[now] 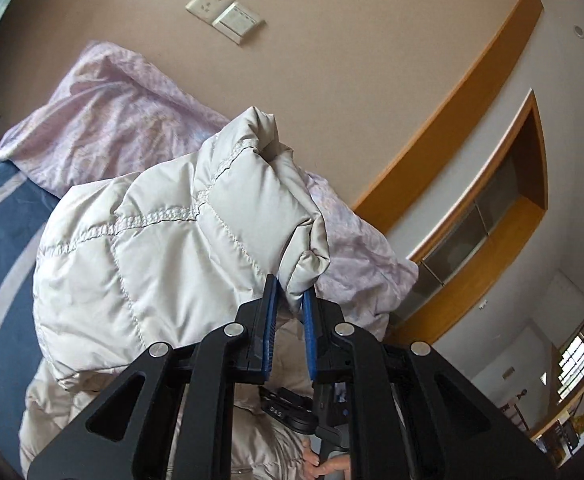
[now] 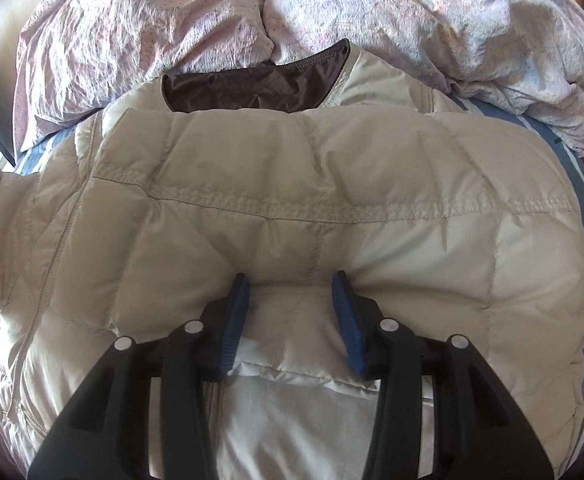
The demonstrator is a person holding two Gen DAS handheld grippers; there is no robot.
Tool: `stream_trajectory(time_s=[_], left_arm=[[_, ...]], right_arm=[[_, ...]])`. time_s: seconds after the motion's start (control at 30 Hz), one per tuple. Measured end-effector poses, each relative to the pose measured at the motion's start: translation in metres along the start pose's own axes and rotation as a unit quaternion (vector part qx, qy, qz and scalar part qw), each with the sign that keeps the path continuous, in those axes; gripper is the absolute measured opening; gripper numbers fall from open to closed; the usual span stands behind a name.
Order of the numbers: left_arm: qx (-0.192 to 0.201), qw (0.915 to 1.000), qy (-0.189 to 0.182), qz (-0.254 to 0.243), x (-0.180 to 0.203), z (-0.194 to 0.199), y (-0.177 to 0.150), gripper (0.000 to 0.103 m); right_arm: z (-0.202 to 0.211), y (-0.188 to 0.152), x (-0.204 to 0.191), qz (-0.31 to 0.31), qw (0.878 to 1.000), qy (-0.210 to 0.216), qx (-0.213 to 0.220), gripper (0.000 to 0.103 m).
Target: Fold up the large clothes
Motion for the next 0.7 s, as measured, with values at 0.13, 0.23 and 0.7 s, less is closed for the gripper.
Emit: stream_trajectory(time_s=[0.13,0.23,0.7], left_arm=[[-0.048,0.9983,-0.032,-0.005,0.028,-0.038,-0.035,0.011],[-0.082,0.9958,-0.039,-0.011,0.041,-0.064,-0.061,0.011],[-0.226,0.9729,-0.007,-0.047,0.039,-0.139,-0.153,0.045]], right_arm=[[0.011,-0.001,0.006,-0.024,0.999,0.043,0.002,0.047],[0.024,-0.001,0.015,-0.041,0.997,0.059,0.009,0.047],[0.065,-0.004,0.061,-0.09,0.993,0.035,0.074,0.047]])
Point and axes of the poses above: each gripper's, at about its wrist camera, not at the fingertips, and z roughly against the way its jaws point, x to its right, y to its top, the point moved 8 cm from there along -z, roughly the way its jaws point, and after that the axes turned 6 degrees about y, right-handed, at the moved point
